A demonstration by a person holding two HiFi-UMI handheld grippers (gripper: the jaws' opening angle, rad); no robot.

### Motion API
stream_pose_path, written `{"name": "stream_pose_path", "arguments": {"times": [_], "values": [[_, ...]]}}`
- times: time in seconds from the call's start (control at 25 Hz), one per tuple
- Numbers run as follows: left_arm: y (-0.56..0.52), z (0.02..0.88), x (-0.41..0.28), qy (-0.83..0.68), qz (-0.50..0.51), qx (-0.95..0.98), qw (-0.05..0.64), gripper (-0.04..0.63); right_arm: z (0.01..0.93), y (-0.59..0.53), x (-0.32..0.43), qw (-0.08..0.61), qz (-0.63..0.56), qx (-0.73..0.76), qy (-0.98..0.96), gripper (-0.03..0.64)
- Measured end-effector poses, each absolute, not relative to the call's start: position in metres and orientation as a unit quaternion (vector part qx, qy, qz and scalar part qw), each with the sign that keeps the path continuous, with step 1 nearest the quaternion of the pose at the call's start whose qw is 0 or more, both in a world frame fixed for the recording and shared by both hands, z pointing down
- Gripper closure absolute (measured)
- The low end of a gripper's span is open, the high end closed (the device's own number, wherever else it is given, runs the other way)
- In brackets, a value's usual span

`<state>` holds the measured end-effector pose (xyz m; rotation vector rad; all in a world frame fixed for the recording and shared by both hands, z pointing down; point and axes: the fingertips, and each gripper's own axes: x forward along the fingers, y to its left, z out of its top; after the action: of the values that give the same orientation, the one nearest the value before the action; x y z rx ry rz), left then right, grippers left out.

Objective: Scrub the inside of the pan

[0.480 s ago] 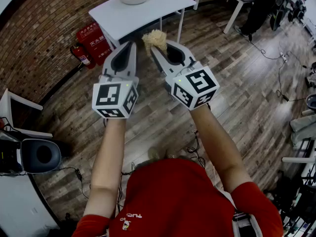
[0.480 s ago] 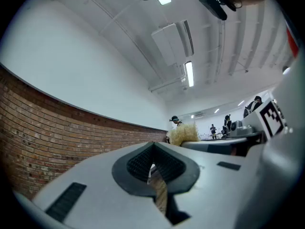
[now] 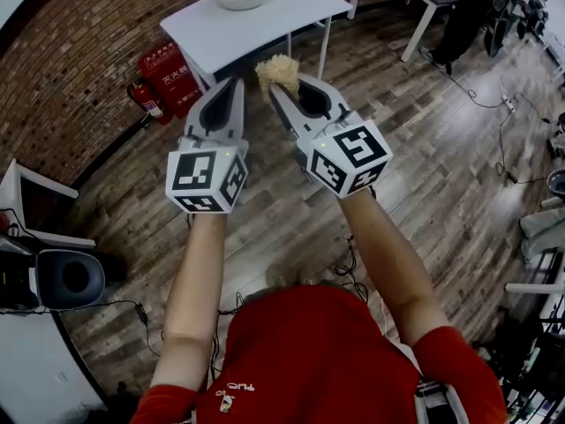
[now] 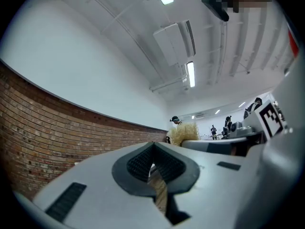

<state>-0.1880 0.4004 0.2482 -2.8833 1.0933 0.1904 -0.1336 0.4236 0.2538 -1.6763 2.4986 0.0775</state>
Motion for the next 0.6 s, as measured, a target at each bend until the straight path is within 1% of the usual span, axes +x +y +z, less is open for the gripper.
{"name": "stream_pose_path", "arguments": {"times": [0.28, 0.6], "values": [[0.400, 0.247, -0.179, 0.361, 0.061, -0.930, 0.027, 0.581, 0.257, 0.423, -0.118, 0.060, 0.018, -0.561, 0.826, 0.531], [0.408, 0.250, -0.154, 0.378, 0.051, -0.923, 0.041, 0.581, 0.260, 0.426, -0.080, 0.062, 0.014, -0.556, 0.829, 0.531]]}}
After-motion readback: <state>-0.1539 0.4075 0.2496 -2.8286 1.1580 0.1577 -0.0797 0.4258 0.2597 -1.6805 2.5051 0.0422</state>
